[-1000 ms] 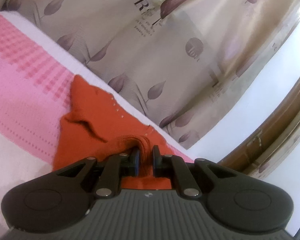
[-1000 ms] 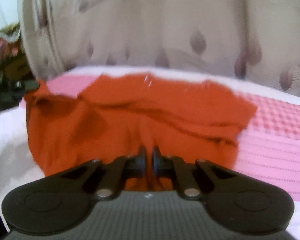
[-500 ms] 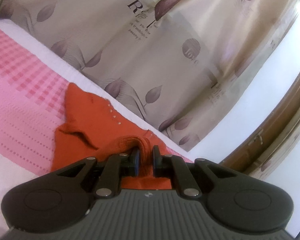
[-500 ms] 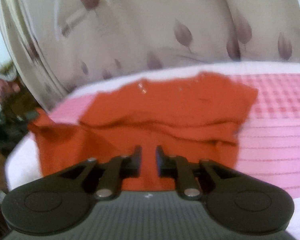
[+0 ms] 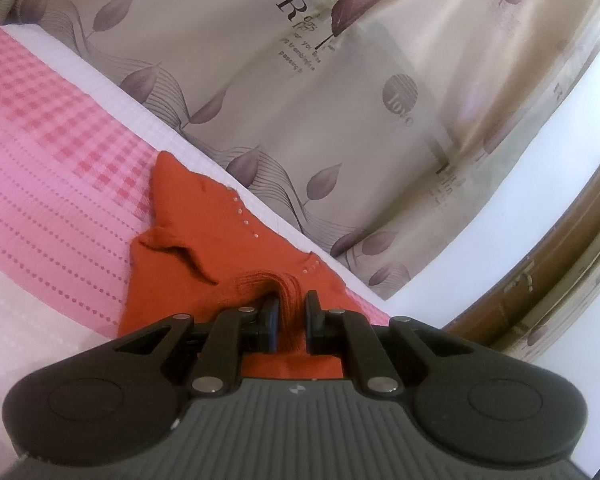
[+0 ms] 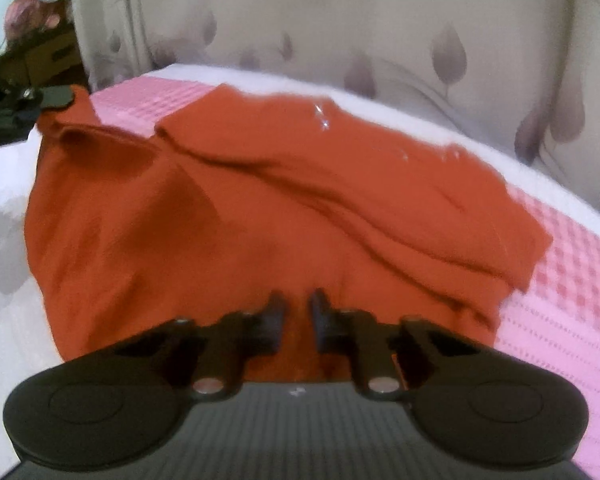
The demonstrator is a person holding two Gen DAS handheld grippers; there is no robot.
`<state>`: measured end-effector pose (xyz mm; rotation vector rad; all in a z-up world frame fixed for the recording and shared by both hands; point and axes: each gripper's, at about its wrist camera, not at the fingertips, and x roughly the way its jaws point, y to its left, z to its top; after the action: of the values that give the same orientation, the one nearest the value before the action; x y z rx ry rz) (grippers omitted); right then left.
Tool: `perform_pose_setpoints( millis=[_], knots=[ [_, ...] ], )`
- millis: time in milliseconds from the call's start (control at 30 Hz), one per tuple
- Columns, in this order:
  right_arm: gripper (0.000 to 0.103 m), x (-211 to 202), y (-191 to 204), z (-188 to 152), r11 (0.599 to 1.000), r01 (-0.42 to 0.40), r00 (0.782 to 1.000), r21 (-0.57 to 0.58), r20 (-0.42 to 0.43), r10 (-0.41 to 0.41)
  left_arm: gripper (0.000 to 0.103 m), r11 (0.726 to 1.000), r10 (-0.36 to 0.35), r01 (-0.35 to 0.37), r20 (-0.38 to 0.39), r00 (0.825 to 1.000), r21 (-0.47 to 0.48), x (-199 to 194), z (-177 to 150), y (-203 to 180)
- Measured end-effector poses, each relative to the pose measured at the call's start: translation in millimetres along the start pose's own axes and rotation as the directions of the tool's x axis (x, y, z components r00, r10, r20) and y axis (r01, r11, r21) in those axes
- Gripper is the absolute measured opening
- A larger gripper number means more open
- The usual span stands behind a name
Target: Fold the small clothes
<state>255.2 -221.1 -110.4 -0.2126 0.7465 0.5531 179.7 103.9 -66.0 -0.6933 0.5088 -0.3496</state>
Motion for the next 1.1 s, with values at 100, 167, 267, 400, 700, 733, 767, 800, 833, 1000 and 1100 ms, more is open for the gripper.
perform_pose_setpoints(
  millis=[100,167,267,400,700,733,767,800,833,1000,1100],
  knots=[
    [0.007,-3.3,2.0,0.4,1.000,0.015,1.000,-0.016,0.012,-0.015,0.012,1.000,-0.005,0.005,0.004,1.000,-0.003,-0.3,-0.1,0.1],
    [0.007,-3.4,-3.8,0.3,1.000,0.016,1.000,0.024,0.016,-0.016,0.012,1.000,-0.004,0.004,0.002,1.000,0.007,0.0,-0.7,0.0],
    [0.016,-5.9,-14.4,-0.3,0.996,0.027,0.998,0.083,0.057,-0.032,0.012,1.000,-0.005,0.005,-0.002,1.000,0.008,1.0,-0.5,1.1],
    [0.103,-3.9,-15.1,-3.5,0.998,0.016,0.998,0.062,0.055,-0.019,0.012,1.000,-0.002,0.002,-0.007,1.000,0.003,2.0,0.1,3.5],
    [0.013,-2.4,-2.4,1.7,0.989,-0.122,0.992,0.083,0.023,0.121,0.012,1.000,0.004,-0.004,-0.003,1.000,-0.017,3.2,-0.1,8.0],
    [0.013,-3.5,-1.5,1.9,0.987,-0.129,0.992,0.091,0.027,0.127,0.012,1.000,0.003,-0.003,0.001,1.000,-0.017,2.5,0.6,7.7],
    [0.013,-6.2,-2.1,0.9,0.984,-0.137,0.990,0.112,0.038,0.134,0.012,1.000,0.001,-0.001,0.005,1.000,-0.014,1.7,1.2,7.0],
    [0.013,-9.6,-2.7,0.6,0.981,-0.145,0.989,0.132,0.055,0.139,0.012,1.000,-0.002,0.002,0.009,1.000,-0.010,1.0,1.7,5.8],
    [0.013,-13.6,-3.8,-0.3,0.977,-0.150,0.987,0.149,0.077,0.140,0.012,1.000,-0.005,0.005,0.013,1.000,-0.005,-0.2,2.1,4.7],
    [0.013,-37.8,-14.7,4.1,0.966,-0.139,0.976,0.220,0.198,0.095,0.012,1.000,-0.017,0.015,0.051,0.999,0.026,-2.4,10.2,-4.2],
    [0.013,-47.2,-25.0,12.2,0.960,-0.131,0.967,0.248,0.244,0.069,0.012,0.998,-0.020,0.016,0.081,0.996,0.055,0.1,19.8,-10.9]
  ],
)
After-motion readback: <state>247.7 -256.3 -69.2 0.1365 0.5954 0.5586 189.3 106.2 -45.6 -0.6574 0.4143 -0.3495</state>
